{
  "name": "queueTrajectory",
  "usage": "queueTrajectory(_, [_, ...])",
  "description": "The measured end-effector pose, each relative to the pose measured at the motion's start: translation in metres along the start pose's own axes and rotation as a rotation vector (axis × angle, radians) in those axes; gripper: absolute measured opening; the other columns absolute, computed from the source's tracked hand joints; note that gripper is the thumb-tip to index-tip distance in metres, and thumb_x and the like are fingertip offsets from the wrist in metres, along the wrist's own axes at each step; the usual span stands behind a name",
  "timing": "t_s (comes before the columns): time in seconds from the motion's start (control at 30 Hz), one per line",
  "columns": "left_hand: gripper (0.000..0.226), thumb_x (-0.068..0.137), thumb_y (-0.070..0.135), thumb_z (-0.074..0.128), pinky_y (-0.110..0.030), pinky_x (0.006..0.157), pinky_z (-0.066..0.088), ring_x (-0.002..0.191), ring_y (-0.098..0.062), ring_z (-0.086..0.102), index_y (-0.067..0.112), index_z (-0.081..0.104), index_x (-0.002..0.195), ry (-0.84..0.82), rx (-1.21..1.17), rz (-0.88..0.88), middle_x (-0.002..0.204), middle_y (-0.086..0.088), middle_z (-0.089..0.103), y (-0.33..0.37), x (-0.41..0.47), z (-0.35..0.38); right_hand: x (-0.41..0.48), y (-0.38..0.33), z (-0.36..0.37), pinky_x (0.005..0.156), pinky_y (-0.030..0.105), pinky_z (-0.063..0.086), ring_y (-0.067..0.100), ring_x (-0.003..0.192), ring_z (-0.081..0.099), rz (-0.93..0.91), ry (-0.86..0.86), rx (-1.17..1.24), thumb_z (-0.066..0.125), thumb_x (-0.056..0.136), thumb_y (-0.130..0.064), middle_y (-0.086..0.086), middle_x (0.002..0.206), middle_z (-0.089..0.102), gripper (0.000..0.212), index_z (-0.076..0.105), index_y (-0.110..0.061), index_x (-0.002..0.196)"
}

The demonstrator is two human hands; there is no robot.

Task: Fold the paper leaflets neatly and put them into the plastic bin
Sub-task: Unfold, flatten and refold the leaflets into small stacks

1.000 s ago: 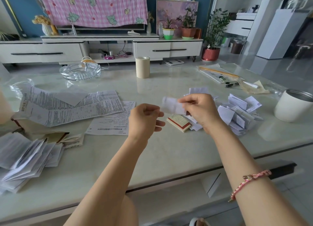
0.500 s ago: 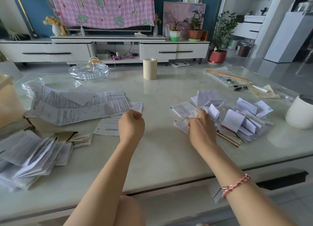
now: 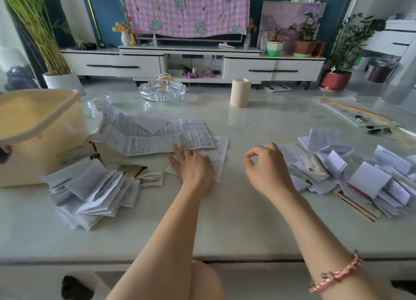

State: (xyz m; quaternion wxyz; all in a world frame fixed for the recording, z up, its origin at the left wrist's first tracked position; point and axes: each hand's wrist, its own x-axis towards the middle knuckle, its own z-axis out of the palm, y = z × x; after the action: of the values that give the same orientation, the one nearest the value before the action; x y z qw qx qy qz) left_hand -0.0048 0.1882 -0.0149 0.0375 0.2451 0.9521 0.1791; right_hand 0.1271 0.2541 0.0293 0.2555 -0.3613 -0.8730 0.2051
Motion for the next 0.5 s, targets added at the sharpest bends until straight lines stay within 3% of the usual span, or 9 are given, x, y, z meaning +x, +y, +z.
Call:
queueTrajectory(0.13, [0.056,0.1,0.029,0.028,-0.046,0.114,-0.008,0.144,-0.033,-0.006,-0.006,0.023,0.142,0.043,-0.035,-0.002,0.154,-0.018,0.017,0.001,-0.002,0.001,0.003,-0.003,0.005,0.086,0.03,0.041,0.029,0.104,0.052,0.009,-0.049,0.057,0.05,0.089,-0.01,0.013,0.11,0.052,0.019,0.067,-0.01,0.098])
queueTrajectory(0.23, [0.045,0.097,0.021,0.034,-0.045,0.116,0.0,0.141,-0.034,0.014,-0.006,0.037,0.133,0.191,-0.161,0.007,0.143,-0.019,0.033,0.005,-0.001,-0.005,0.005,-0.002,0.003,0.082,0.026,0.04,0.025,0.1,0.056,0.039,-0.051,0.147,0.052,0.088,-0.011,0.01,0.108,0.06,0.018,0.068,-0.013,0.096])
queueTrajectory(0.3, [0.042,0.097,0.018,0.037,-0.042,0.115,0.01,0.134,-0.033,0.026,-0.007,0.039,0.131,0.313,-0.332,0.062,0.141,-0.019,0.036,0.011,-0.003,-0.013,0.005,-0.002,0.0,0.077,0.023,0.04,0.02,0.094,0.058,0.081,-0.062,0.263,0.054,0.088,-0.01,0.003,0.099,0.065,0.018,0.069,-0.013,0.096])
queueTrajectory(0.4, [0.052,0.099,0.016,0.037,-0.026,0.115,0.01,0.141,-0.025,0.017,-0.005,0.022,0.144,0.385,-0.666,0.194,0.153,-0.017,0.019,0.025,-0.017,-0.032,0.006,-0.002,-0.001,0.078,0.029,0.047,0.017,0.084,0.058,0.179,-0.101,0.487,0.057,0.087,-0.013,-0.004,0.083,0.064,0.014,0.067,-0.021,0.082])
queueTrajectory(0.5, [0.048,0.099,0.014,0.04,-0.016,0.111,0.017,0.138,-0.017,0.025,-0.003,0.029,0.142,0.407,-0.936,0.303,0.149,-0.01,0.027,0.042,-0.04,-0.047,0.007,-0.005,-0.004,0.076,0.033,0.05,0.02,0.077,0.057,0.311,-0.143,0.873,0.056,0.09,-0.009,0.008,0.087,0.062,0.017,0.06,-0.019,0.076])
